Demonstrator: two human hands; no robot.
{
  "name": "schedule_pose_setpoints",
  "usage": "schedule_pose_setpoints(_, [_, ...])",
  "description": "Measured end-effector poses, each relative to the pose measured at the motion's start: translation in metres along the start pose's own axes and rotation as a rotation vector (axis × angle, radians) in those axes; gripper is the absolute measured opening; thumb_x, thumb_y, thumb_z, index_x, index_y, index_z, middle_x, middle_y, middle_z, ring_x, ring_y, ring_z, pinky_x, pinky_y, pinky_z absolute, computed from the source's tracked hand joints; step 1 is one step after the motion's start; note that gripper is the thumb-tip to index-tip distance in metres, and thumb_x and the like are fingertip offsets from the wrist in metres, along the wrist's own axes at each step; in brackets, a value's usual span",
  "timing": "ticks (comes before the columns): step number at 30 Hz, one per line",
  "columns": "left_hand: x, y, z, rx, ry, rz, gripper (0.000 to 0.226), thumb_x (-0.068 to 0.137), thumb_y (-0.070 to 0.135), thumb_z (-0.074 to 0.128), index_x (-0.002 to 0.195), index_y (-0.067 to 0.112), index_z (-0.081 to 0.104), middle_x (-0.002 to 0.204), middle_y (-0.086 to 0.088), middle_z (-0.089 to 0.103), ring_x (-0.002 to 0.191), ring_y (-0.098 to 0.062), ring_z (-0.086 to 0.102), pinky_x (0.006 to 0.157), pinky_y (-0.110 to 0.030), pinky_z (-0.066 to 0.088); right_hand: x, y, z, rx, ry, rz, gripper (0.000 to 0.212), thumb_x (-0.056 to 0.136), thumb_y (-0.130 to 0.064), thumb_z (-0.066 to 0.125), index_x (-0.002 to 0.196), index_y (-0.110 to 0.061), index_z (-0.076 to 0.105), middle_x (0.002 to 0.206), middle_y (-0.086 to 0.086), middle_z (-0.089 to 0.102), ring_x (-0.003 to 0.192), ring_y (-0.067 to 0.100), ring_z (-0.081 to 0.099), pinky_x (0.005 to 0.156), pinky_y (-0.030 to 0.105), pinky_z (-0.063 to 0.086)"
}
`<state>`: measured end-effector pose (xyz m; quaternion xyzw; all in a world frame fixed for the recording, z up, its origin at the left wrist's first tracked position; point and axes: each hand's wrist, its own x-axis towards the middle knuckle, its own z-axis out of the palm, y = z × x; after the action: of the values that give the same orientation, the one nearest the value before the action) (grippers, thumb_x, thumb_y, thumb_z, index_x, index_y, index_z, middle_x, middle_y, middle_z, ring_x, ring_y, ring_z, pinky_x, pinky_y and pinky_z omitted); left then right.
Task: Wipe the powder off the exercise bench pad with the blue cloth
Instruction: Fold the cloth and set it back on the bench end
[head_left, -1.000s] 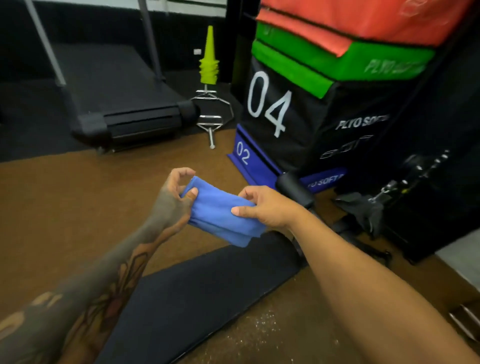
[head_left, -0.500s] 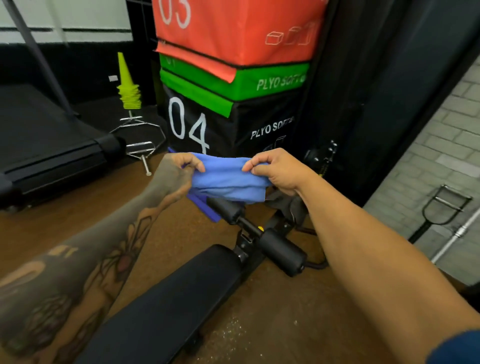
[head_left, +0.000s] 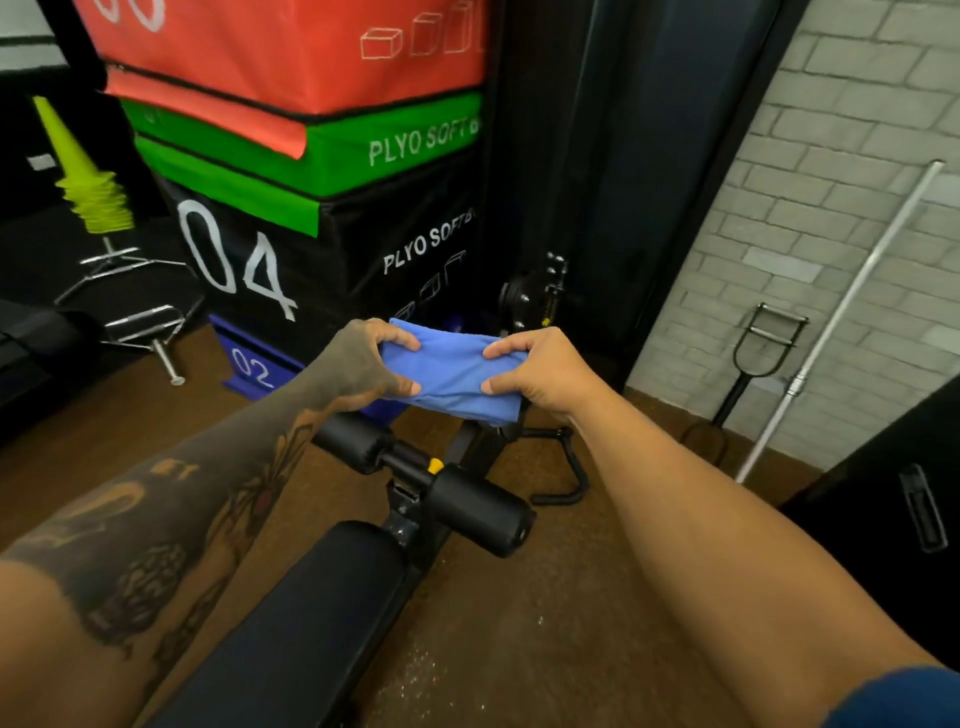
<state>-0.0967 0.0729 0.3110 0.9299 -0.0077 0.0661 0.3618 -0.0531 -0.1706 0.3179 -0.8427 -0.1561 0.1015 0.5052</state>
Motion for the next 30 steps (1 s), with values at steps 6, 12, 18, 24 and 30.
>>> schedule_pose_setpoints(6, [0.029,-0.022,0.060,-0.053,-0.186,-0.012,0.054,0.062,0.006,0.093,0.112,0.013,0.071,0.113,-0.004,0.057,0.102,-0.017,0.053,0.087,-0.030,0.041,-0.007,0.062,0.009,0.038,0.098,0.173,0.037,0.066,-0.004,0.088,0.100,-0.010,0.075,0.114,0.006,0.066,0.104,0.020,0.063,0.091,0.036,0.054])
schedule_pose_setpoints(12, [0.048,-0.065,0.122,-0.112,-0.355,-0.015,0.054,0.059,0.004,0.094,0.106,0.018,0.071,0.109,-0.002,0.061,0.100,-0.021,0.059,0.081,-0.026,0.043,-0.013,0.133,0.041,0.043,0.185,0.369,0.037,0.066,-0.007,0.088,0.101,-0.013,0.075,0.112,-0.001,0.063,0.105,0.016,0.061,0.085,0.028,0.049])
schedule_pose_setpoints(18, [0.052,-0.130,0.201,-0.075,-0.496,0.042,0.060,0.055,0.009,0.097,0.111,0.009,0.072,0.107,-0.003,0.058,0.101,-0.020,0.057,0.083,-0.022,0.039,-0.016,0.217,0.092,-0.002,0.231,0.532,0.036,0.067,-0.009,0.087,0.100,-0.013,0.074,0.113,0.001,0.065,0.107,0.016,0.061,0.085,0.024,0.046])
schedule_pose_setpoints(24, [0.062,-0.172,0.255,-0.072,-0.521,0.057,0.059,0.061,0.006,0.094,0.115,0.007,0.070,0.115,-0.007,0.058,0.102,-0.016,0.053,0.086,-0.021,0.038,0.002,0.268,0.116,-0.072,0.263,0.606,0.033,0.068,-0.007,0.083,0.097,-0.019,0.072,0.116,0.004,0.067,0.106,0.018,0.062,0.081,0.023,0.046])
schedule_pose_setpoints(30, [0.065,-0.183,0.275,0.002,-0.532,0.002,0.061,0.061,0.010,0.094,0.116,0.009,0.069,0.122,-0.010,0.057,0.111,-0.026,0.057,0.094,-0.028,0.042,0.008,0.288,0.123,-0.098,0.224,0.632,0.035,0.070,-0.011,0.084,0.102,-0.016,0.072,0.119,0.004,0.066,0.108,0.016,0.061,0.082,0.019,0.043])
